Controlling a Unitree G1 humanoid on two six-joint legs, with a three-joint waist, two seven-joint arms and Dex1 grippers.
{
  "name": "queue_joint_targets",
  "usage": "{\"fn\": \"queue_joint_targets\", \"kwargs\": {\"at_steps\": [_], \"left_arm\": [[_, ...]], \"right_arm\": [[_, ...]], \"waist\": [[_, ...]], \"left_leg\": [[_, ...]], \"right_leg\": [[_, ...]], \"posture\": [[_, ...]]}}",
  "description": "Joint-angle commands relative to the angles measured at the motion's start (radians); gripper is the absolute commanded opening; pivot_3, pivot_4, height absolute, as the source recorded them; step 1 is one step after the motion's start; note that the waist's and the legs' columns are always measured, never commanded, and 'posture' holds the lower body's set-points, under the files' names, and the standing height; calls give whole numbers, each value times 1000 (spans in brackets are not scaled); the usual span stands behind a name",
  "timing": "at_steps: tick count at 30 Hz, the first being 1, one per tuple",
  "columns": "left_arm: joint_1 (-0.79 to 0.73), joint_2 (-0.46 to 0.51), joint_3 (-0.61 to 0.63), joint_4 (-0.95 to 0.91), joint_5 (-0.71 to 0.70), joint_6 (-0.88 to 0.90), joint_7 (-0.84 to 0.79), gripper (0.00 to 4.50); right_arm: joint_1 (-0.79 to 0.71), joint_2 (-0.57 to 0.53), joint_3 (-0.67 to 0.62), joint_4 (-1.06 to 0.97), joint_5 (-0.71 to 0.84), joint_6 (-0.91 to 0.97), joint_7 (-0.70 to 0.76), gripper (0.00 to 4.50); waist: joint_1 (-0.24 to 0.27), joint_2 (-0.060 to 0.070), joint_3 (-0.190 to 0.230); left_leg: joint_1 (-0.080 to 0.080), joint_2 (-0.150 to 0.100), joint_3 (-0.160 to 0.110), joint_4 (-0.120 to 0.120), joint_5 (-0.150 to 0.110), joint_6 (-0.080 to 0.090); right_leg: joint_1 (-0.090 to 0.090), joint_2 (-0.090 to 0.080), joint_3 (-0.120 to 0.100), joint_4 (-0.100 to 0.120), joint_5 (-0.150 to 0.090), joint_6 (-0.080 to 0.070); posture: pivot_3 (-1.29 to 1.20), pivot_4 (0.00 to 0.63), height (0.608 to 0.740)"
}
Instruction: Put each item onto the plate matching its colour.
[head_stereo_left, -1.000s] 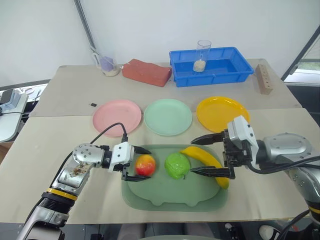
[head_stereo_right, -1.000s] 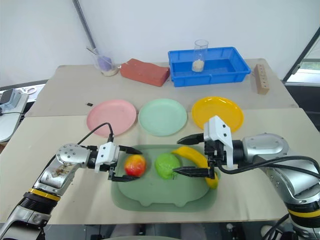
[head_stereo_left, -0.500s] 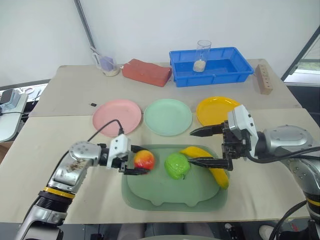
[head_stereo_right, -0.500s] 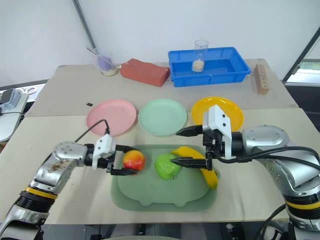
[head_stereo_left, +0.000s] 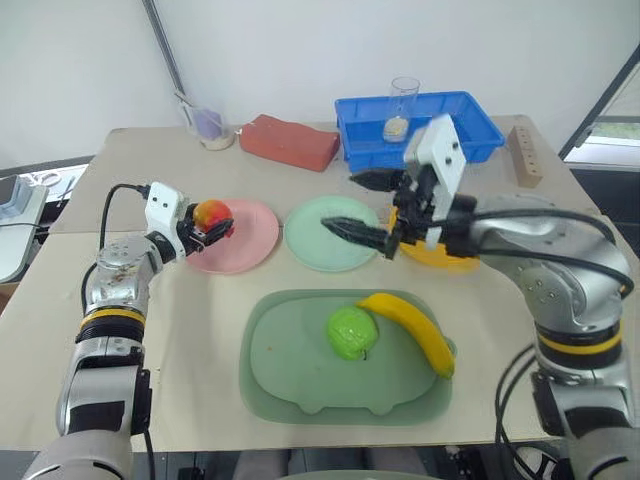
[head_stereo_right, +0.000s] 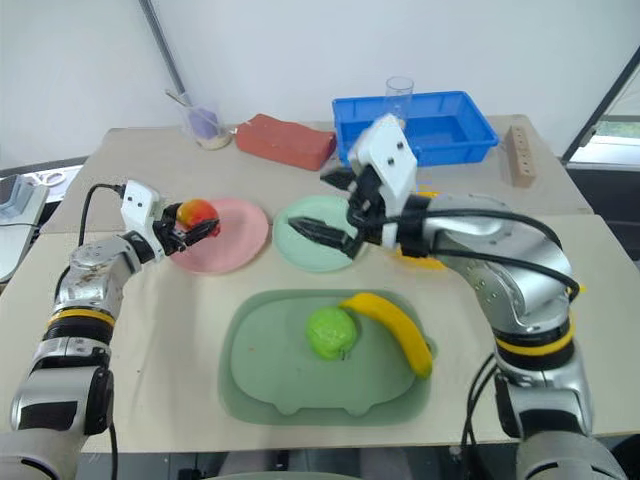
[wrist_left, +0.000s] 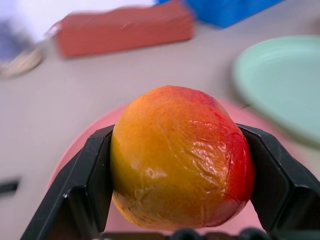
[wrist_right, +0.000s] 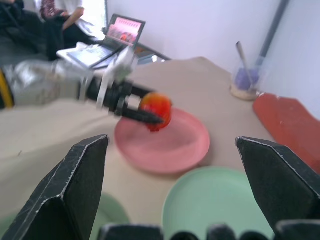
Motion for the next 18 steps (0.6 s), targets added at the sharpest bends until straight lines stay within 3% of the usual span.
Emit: {"fn": "queue_joint_targets", "kwargs": {"at_steps": [1,4,6,7,14,18], "left_arm": [[-63,-27,10,70,24,-79,35,3097],[-81,-40,4,132,55,-125,65,3097],[-90,-41,16,157,53,-144,57,4130],[-93,-41,20,166,52,-151,53,4415],[-105,-12,59,87,-1,-131,-69,4465],[-84,2,51,-93,-46,-48,-161,4465]], "right_arm": [[-18,22,7,-23,-8,25,-33,4500],[-4,19,15,-30,-21,27,-37,4500],[6,13,11,-39,-23,33,-39,4500],[9,11,8,-43,-22,36,-40,4500],[52,-31,-20,-56,-28,36,-33,4500],[93,-84,-36,-53,-33,17,7,4500]], "waist": [[9,-1,0],[9,-1,0],[5,-1,0],[4,-1,0],[-1,-1,0],[-2,-1,0]], "left_leg": [[0,0,0,0,0,0],[-2,0,1,1,0,0],[-2,0,1,1,0,0],[-1,0,1,0,0,0],[-1,0,1,0,0,-1],[-1,0,1,0,0,0]], "right_leg": [[1,0,-1,0,0,1],[1,-1,-1,-1,0,1],[1,-1,-1,-1,0,0],[1,-1,-1,0,0,0],[-3,-1,-1,6,0,-1],[-3,-1,-1,8,0,-1]], "posture": [[0,150,740],[0,150,740],[0,150,740],[0,150,740],[0,150,740],[0,150,740]]}}
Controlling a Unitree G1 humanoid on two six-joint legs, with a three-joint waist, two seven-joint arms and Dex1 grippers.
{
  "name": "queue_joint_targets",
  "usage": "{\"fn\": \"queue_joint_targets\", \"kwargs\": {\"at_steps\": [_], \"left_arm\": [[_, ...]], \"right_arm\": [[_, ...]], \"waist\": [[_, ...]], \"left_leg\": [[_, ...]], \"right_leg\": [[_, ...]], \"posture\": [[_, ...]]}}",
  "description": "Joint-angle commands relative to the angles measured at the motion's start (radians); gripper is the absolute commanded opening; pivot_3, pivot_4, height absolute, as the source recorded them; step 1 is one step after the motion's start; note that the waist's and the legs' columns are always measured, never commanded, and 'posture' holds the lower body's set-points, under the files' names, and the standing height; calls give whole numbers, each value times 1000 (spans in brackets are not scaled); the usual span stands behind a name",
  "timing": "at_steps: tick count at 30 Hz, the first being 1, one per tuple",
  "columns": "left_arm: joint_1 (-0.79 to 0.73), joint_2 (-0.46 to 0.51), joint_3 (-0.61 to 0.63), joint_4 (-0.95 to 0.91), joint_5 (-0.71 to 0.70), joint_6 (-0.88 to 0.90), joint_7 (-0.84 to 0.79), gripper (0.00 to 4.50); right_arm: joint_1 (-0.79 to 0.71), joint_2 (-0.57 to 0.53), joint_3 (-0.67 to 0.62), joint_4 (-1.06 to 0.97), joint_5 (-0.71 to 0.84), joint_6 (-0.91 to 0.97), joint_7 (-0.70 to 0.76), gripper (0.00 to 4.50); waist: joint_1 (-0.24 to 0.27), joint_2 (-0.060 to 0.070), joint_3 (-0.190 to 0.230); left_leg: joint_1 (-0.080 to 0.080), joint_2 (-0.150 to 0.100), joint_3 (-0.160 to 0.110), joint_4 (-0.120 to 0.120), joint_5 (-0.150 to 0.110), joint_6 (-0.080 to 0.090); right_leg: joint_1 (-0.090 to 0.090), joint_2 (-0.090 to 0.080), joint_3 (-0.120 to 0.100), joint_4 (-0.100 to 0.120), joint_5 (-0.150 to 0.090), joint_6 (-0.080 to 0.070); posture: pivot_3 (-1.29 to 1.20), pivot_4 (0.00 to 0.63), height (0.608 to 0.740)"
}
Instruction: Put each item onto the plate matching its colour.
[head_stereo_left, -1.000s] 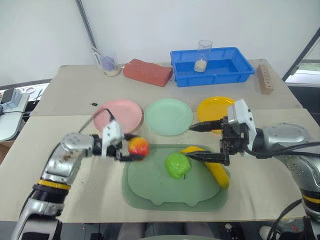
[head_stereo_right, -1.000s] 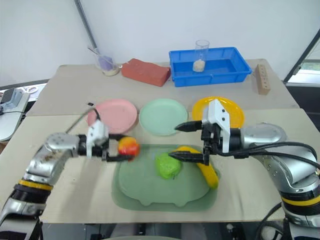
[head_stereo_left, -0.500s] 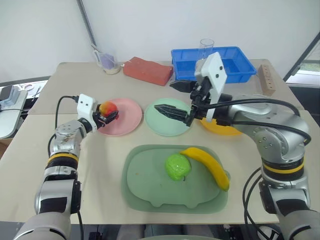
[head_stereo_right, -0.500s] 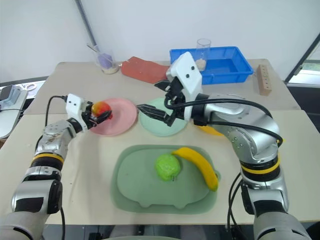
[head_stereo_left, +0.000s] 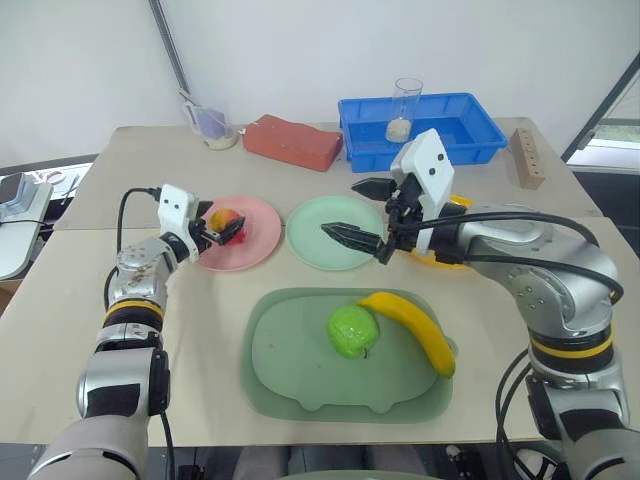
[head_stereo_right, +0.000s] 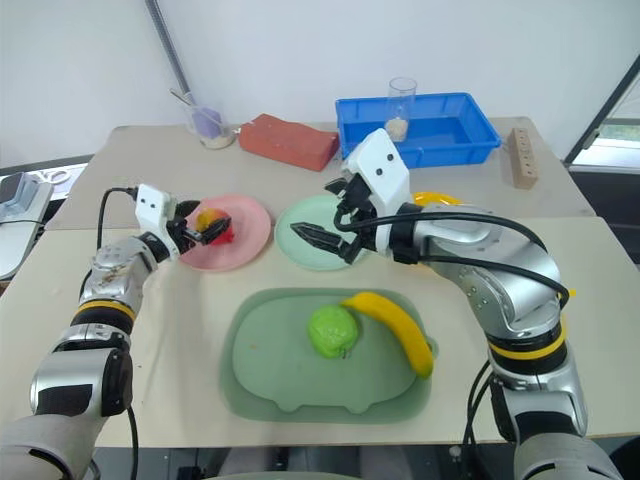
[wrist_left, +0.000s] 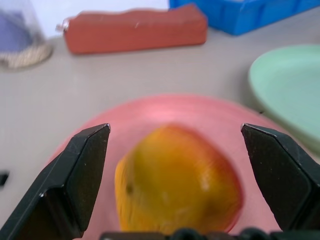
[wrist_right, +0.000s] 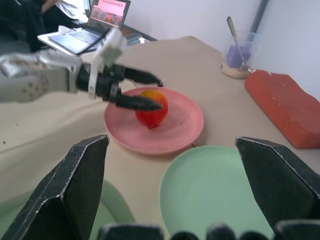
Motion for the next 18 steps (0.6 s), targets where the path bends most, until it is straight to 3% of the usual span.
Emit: {"fn": "queue_joint_targets", "kwargs": {"at_steps": [1,10,12,18], "left_arm": [[5,29,-6,-245,-69,87,-104,4465],[291,111,-210,-952,-168,376,-342,4465],[320,89,-235,-1040,-201,424,-339,4465],[381,5,-354,-1147,-199,440,-332,4465]], "right_arm": [[36,-55,-56,-30,5,-30,55,4500],[311,-239,-170,-113,72,-164,341,4500],[355,-263,-186,-121,78,-176,363,4500],[451,-284,-234,-108,62,-205,371,4500]], "waist": [[1,0,0],[-9,-1,1],[-12,-5,3],[-17,-6,4]], "left_leg": [[0,0,0,0,0,0],[2,0,2,0,0,0],[2,0,1,0,0,0],[5,-1,2,3,-5,-7]], "right_leg": [[0,0,0,0,0,0],[7,-1,1,-1,-3,-3],[6,-1,1,-1,-7,-10],[7,-3,1,-5,-7,-10]], "posture": [[0,150,740],[0,150,740],[0,150,740],[0,150,740]]}}
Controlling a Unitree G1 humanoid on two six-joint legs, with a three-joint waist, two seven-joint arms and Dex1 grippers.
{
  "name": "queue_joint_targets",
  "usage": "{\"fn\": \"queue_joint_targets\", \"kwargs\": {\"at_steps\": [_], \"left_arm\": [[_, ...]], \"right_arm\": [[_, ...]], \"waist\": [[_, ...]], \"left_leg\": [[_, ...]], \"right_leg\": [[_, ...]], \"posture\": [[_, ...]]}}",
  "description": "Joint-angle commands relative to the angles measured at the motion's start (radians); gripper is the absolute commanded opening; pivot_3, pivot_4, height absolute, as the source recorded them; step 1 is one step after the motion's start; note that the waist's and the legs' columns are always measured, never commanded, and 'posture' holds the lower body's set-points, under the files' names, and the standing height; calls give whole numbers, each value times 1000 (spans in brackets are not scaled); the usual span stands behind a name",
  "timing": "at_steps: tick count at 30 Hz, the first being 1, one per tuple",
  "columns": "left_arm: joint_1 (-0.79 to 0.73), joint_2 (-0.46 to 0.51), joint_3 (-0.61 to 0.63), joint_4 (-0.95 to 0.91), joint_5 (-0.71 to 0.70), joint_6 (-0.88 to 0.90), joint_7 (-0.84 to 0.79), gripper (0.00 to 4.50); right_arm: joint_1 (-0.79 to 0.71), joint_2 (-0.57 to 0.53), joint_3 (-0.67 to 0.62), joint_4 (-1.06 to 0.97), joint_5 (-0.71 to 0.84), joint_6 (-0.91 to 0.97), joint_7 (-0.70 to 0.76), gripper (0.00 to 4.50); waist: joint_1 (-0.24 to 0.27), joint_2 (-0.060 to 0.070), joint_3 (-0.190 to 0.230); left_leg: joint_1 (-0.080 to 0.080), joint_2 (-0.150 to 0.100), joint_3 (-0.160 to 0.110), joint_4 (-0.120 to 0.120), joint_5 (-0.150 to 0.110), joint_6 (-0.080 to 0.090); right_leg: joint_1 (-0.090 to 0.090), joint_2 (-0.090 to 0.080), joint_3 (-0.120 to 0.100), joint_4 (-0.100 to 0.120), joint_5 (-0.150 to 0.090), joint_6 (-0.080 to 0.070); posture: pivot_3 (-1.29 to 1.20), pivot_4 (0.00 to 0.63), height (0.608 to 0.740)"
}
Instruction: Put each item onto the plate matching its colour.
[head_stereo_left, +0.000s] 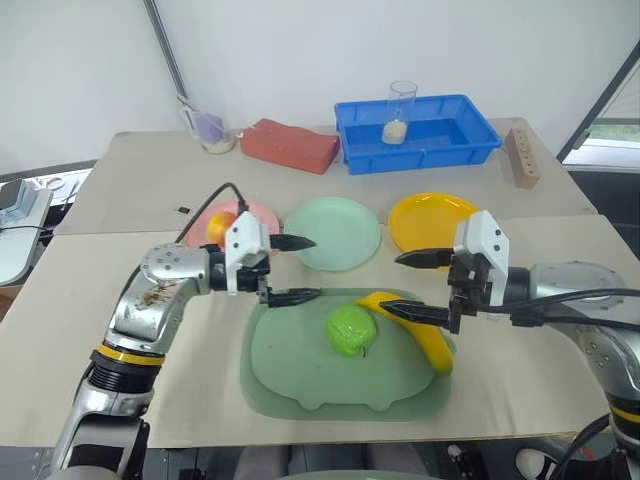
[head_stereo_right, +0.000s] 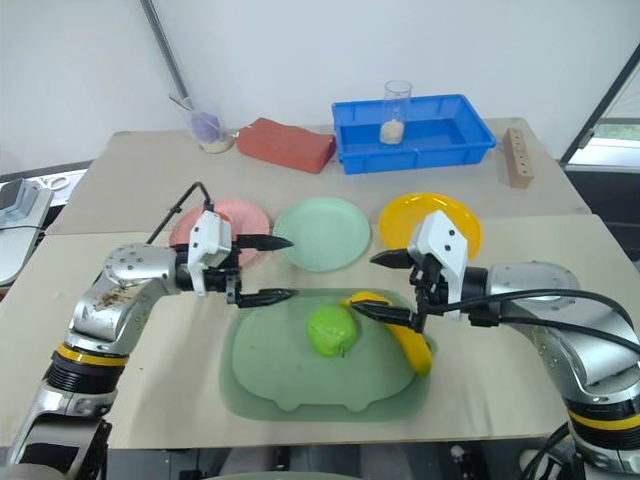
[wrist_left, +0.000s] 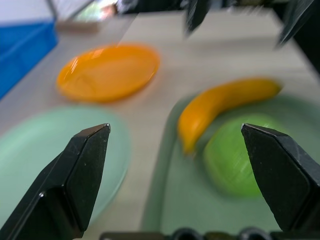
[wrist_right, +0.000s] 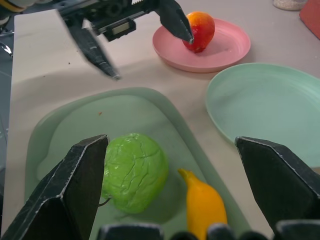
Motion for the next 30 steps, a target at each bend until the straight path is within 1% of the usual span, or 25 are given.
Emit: {"fn": "queue_joint_targets", "kwargs": {"at_steps": [1,5,10,13,22,30], "left_arm": [[24,-17,-56,-29,10,-17,-4,4465],[46,-34,-129,1,62,-77,-25,4465],[45,-45,-175,47,119,-136,-22,4465],[46,-63,-202,98,173,-205,-6,4465],[40,-124,-226,216,235,-294,25,4465],[33,-143,-249,282,259,-324,18,4465]], "right_arm": [[28,-22,-55,-21,-3,-42,8,4500],[108,-52,-96,-47,-8,-66,21,4500],[140,-59,-129,-87,18,-51,11,4500],[166,-74,-138,-121,21,-47,13,4500],[236,-112,-165,-198,67,-35,32,4500],[222,-114,-150,-198,83,-40,12,4500]], "waist": [[-1,0,0],[0,1,0],[-1,1,-1],[-1,1,-1],[10,1,-1],[22,1,-1]], "left_leg": [[0,0,0,0,0,0],[-3,0,0,1,1,2],[-3,-1,0,1,1,2],[-3,-1,-1,1,1,2],[-3,-1,0,1,1,1],[-3,-1,0,2,0,0]], "right_leg": [[0,0,0,-1,0,0],[0,0,0,-5,0,0],[1,0,0,-6,0,1],[1,0,0,-6,0,1],[1,0,0,-7,0,1],[1,0,0,-8,0,1]], "posture": [[0,150,740],[0,150,740],[0,150,740],[0,150,740],[0,150,740],[0,150,740]]}}
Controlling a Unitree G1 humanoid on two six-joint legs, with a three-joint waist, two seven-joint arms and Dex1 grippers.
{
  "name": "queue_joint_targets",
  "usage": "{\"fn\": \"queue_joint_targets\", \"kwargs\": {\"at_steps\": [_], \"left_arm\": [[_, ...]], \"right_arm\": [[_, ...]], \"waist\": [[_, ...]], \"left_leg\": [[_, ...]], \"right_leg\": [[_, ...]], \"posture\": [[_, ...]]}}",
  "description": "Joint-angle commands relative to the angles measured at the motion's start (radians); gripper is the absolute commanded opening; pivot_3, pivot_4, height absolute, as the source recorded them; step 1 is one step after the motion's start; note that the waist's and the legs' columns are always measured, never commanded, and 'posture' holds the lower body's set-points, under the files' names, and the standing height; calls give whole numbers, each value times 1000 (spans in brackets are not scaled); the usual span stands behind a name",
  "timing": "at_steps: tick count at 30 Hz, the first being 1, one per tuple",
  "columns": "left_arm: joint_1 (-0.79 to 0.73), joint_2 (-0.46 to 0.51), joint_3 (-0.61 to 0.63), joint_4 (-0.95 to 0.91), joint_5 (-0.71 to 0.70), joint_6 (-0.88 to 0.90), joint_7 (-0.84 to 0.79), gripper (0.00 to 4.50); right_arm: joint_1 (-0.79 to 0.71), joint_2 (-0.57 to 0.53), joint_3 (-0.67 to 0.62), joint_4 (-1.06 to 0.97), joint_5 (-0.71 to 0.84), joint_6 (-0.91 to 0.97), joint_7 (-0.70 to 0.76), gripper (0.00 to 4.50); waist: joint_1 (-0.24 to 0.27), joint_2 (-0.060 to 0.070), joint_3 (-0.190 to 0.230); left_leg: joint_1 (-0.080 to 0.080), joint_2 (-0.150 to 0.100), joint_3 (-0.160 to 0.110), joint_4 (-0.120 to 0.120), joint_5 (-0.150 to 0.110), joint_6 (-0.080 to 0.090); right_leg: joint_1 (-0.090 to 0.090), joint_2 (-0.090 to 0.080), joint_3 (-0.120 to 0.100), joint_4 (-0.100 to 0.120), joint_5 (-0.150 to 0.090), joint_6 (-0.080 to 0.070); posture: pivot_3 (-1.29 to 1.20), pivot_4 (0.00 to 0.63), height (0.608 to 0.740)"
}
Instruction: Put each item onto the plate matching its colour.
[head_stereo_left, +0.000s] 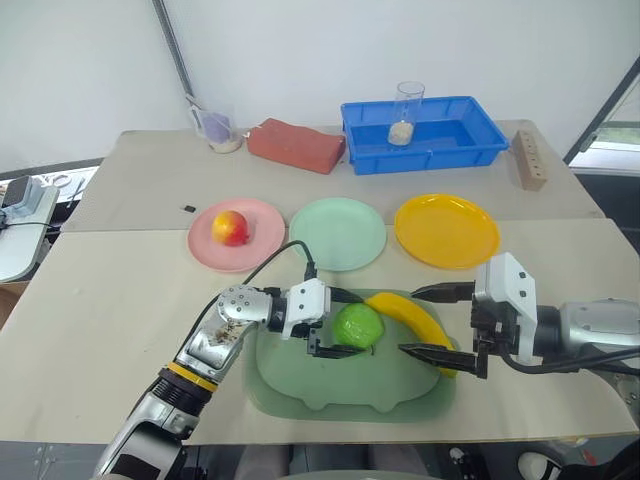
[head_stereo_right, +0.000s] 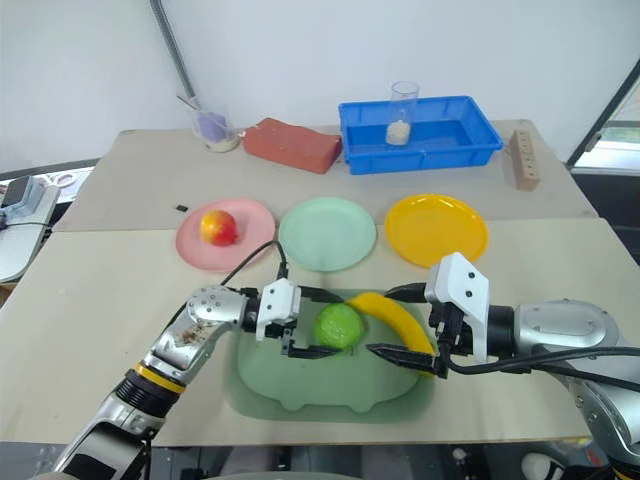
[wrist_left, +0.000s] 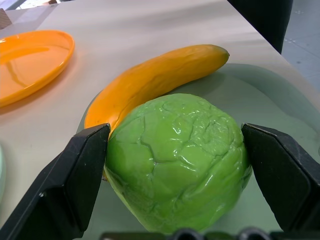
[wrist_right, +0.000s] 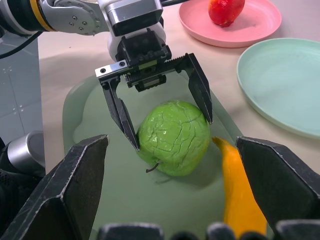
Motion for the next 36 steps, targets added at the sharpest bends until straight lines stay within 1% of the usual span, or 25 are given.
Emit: {"fn": "queue_joint_targets", "kwargs": {"at_steps": [1,2,5,6,8,14,18,20,23,26,29,33,36], "left_arm": [[-9,0,-16,36,33,-2,4,4465],[-12,-2,-13,41,26,0,-1,4224],[-20,-2,-9,47,16,2,-11,3295],[-21,-2,-8,49,15,2,-13,3124],[-25,-4,-7,52,13,3,-16,2940],[-33,-17,3,51,2,13,-9,2909],[-51,-20,57,14,-81,72,-29,2907],[-69,4,99,-9,-129,121,-50,2907],[-112,64,157,23,-145,134,-76,2907],[-176,88,208,112,-147,119,-72,2907],[-263,69,243,269,-109,47,-40,2907],[-368,3,276,468,-70,-66,42,2907],[-464,-89,291,652,-18,-162,166,2907]], "right_arm": [[-18,-8,-18,-25,25,-6,-6,4500],[-24,-8,-17,-25,28,-3,-9,4500],[-40,-8,-14,-22,38,5,-18,4500],[-44,-8,-12,-21,41,6,-21,4500],[-57,-7,-9,-17,52,11,-30,4500],[-77,-12,-3,-8,65,16,-41,4500],[-84,-14,-2,-1,68,14,-41,4500],[-92,-12,-4,1,77,18,-46,4500],[-114,-7,-14,10,102,31,-59,4500],[-150,8,-10,26,123,46,-83,4500],[-204,25,9,45,127,52,-117,4500],[-299,67,53,69,119,68,-185,4500],[-432,110,128,97,57,98,-282,4500]], "waist": [[2,0,0],[2,0,0],[1,0,0],[1,0,0],[1,0,0],[2,0,0],[1,0,0],[-1,0,0],[-5,0,0],[-6,1,0],[-4,1,0],[0,0,0],[0,0,0]], "left_leg": [[0,0,0,0,0,0],[0,0,0,0,0,0],[0,0,0,0,0,0],[0,0,0,0,0,0],[0,0,0,0,0,0],[0,0,0,0,0,0],[0,0,0,0,0,0],[-1,0,0,0,0,0],[0,0,-1,-1,1,2],[0,0,-1,-1,1,2],[0,0,-1,-1,1,2],[-2,0,-1,0,1,2],[-2,-1,-1,0,3,4]], "right_leg": [[0,0,0,0,0,0],[0,0,0,0,0,0],[0,0,0,0,0,0],[0,0,0,0,0,0],[0,0,0,0,0,0],[0,0,0,0,0,0],[0,0,0,0,0,0],[0,0,0,0,0,0],[-1,0,0,1,0,0],[-1,1,0,1,0,0],[0,1,0,1,0,0],[-1,1,-1,0,0,1],[-1,1,0,0,2,3]], "posture": [[0,150,740],[0,150,740],[0,150,740],[0,150,740],[0,150,740],[0,150,740],[0,150,740],[0,150,740],[0,150,740],[0,150,740],[0,150,740],[0,150,740],[0,150,740]]}}
